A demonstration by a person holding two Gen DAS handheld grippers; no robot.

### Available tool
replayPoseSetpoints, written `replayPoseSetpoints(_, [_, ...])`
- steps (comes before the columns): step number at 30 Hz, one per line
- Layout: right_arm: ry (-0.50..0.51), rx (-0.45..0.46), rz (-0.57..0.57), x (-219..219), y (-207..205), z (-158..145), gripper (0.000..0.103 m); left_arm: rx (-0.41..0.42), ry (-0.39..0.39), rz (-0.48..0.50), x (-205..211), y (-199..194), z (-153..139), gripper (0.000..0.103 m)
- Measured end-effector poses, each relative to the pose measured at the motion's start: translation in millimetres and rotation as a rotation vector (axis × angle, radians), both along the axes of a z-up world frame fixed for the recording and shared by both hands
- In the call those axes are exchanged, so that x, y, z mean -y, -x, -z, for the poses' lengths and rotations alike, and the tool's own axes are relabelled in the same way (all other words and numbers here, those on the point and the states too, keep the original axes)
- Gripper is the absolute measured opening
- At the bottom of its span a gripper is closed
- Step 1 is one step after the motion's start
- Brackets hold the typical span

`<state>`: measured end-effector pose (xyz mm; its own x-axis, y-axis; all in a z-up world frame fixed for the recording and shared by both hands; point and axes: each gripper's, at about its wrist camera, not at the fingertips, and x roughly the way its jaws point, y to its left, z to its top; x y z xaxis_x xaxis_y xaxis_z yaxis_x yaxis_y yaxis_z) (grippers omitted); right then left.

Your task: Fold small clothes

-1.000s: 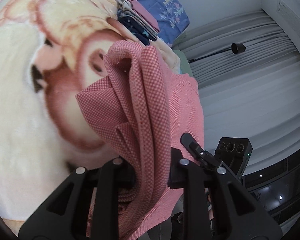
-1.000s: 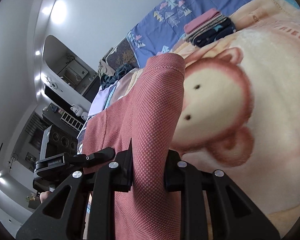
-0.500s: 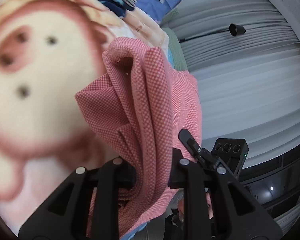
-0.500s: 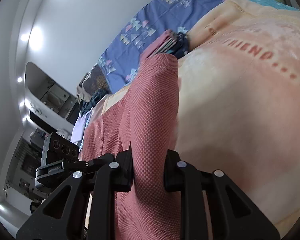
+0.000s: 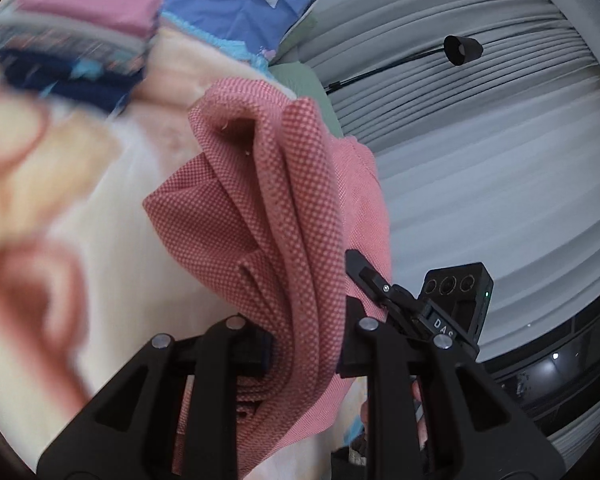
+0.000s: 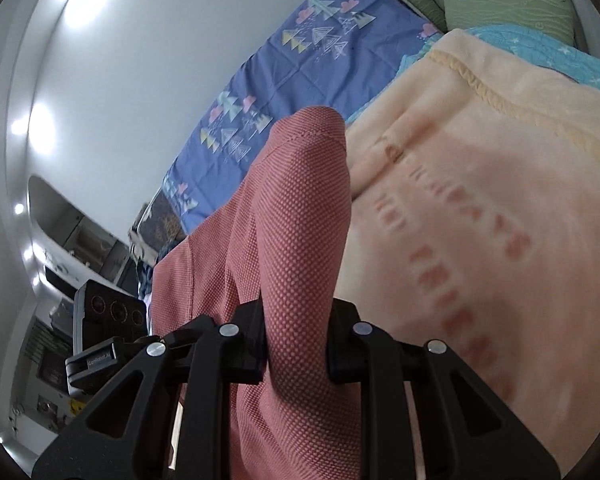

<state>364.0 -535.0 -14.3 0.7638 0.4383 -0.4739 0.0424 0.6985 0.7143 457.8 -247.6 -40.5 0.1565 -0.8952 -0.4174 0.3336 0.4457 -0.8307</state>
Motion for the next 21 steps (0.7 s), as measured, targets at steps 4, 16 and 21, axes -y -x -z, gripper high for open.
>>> replayPoseSetpoints(4, [-0.026,-0.027,0.057,46,-68,12,0.022,0.005,-0.020,0.008,47,-61,11,0.020])
replayPoseSetpoints(16, [-0.033,-0.149,0.156,111,-113,118,0.028,-0.135,-0.057,0.012,108,-149,135,0.029])
replayPoseSetpoints(21, [0.096,-0.163,0.242,104,-95,97,0.047,0.001,-0.213,-0.130,77,-141,118,0.046])
